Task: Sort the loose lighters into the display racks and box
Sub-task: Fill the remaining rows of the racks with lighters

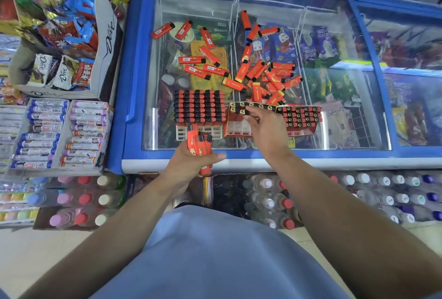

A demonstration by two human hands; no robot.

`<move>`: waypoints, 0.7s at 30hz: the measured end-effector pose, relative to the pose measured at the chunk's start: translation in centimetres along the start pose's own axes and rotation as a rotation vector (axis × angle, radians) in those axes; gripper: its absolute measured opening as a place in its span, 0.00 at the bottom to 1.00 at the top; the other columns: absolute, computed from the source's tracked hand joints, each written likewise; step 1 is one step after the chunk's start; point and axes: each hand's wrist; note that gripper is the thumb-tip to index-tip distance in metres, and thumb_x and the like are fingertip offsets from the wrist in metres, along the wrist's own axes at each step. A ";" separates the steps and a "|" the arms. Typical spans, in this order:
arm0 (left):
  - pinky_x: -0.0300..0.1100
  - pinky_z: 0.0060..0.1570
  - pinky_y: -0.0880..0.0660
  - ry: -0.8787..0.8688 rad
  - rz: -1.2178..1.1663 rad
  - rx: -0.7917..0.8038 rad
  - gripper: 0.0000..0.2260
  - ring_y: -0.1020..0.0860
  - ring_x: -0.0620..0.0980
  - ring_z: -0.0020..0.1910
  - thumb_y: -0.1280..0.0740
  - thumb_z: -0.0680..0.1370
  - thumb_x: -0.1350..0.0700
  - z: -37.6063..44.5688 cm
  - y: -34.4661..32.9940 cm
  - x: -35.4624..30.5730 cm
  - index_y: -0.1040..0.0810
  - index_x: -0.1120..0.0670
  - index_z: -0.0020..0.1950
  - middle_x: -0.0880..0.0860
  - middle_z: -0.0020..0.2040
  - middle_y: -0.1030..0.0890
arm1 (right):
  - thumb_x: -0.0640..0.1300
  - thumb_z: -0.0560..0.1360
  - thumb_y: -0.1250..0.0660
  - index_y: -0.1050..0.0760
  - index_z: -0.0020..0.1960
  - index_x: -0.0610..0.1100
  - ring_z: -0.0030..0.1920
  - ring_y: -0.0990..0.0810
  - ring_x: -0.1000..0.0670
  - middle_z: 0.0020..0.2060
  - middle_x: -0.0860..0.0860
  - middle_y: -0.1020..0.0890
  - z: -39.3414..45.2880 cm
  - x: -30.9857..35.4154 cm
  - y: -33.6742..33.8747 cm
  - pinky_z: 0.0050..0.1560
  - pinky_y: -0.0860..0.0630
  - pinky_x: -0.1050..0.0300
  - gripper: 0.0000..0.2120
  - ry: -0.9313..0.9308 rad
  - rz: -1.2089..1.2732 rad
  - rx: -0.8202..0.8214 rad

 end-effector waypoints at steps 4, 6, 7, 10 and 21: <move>0.45 0.40 0.23 -0.017 0.072 -0.021 0.17 0.22 0.48 0.35 0.16 0.66 0.56 0.1 -0.3 -0.1 0.22 0.55 0.46 0.50 0.34 0.21 | 0.57 0.77 0.28 0.21 0.59 0.50 0.39 0.20 0.55 0.44 0.56 0.18 -1.4 1.8 0.6 0.42 0.19 0.52 0.14 -0.064 0.081 -0.082; 0.43 0.37 0.25 -0.048 0.117 -0.008 0.16 0.24 0.47 0.33 0.16 0.66 0.57 0.1 -0.6 -0.2 0.21 0.56 0.44 0.51 0.34 0.22 | 0.64 0.73 0.28 0.21 0.51 0.53 0.38 0.20 0.54 0.40 0.55 0.18 -2.6 3.7 1.0 0.41 0.20 0.54 0.16 -0.067 0.217 0.122; 0.42 0.36 0.26 -0.068 0.135 0.002 0.15 0.24 0.47 0.33 0.17 0.67 0.59 0.0 -0.9 -0.3 0.21 0.56 0.44 0.51 0.34 0.22 | 0.66 0.71 0.27 0.21 0.49 0.54 0.38 0.20 0.54 0.38 0.54 0.19 -3.2 4.6 1.2 0.41 0.22 0.55 0.17 -0.073 0.262 0.269; 0.40 0.35 0.24 -0.112 0.163 0.042 0.11 0.21 0.44 0.34 0.22 0.69 0.64 -0.2 -1.6 -0.4 0.18 0.55 0.48 0.47 0.35 0.18 | 0.65 0.68 0.24 0.23 0.50 0.54 0.38 0.21 0.51 0.40 0.50 0.18 -4.2 5.7 0.9 0.39 0.25 0.54 0.19 -0.070 0.236 0.505; 0.46 0.36 0.22 -0.039 -0.065 -0.014 0.16 0.22 0.50 0.35 0.22 0.73 0.51 0.6 -0.4 0.9 0.19 0.54 0.57 0.53 0.41 0.17 | 0.48 0.79 0.29 0.22 0.55 0.42 0.28 0.21 0.49 0.33 0.47 0.19 -3.5 4.0 0.6 0.32 0.20 0.54 0.10 -0.354 0.637 0.396</move>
Point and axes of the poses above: each hand's wrist, its own z-axis towards the middle knuckle, its own y-axis out of the back of the hand, x = y × z
